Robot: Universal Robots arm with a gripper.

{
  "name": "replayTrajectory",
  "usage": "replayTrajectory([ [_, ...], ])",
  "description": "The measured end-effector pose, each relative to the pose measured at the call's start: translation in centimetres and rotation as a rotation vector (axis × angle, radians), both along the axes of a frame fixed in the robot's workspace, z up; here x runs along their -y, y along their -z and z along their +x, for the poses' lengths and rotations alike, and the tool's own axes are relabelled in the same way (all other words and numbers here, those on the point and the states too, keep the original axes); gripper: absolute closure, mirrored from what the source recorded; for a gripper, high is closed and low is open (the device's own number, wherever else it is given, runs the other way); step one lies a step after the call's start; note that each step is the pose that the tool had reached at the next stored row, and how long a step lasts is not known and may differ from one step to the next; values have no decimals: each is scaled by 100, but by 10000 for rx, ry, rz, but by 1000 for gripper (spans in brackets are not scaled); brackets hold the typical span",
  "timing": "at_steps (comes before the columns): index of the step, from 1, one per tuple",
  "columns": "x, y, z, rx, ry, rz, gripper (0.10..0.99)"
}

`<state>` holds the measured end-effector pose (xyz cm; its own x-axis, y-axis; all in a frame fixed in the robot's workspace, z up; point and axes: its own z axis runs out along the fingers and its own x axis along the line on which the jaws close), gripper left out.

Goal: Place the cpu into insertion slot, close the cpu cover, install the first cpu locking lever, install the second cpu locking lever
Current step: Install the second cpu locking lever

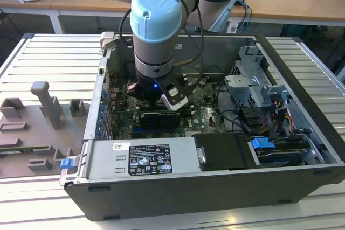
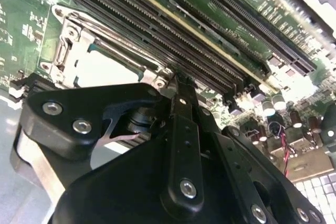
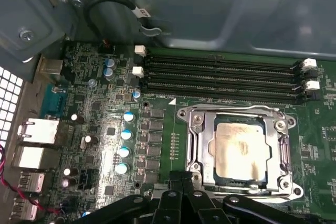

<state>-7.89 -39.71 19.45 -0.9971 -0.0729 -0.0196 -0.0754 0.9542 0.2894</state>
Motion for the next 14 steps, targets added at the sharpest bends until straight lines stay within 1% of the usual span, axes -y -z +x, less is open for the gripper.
replayTrajectory([
  [1,0,0,-4,0,-2,4,980],
  [5,-1,-79,-6,2,-1,6,980],
  [6,-1,-116,-7,2,-2,6,980],
  [9,-1,-169,-7,1,-1,4,980],
  [12,-2,-205,-7,1,-1,5,980],
  [14,-4,-213,-7,4,-2,8,980],
])
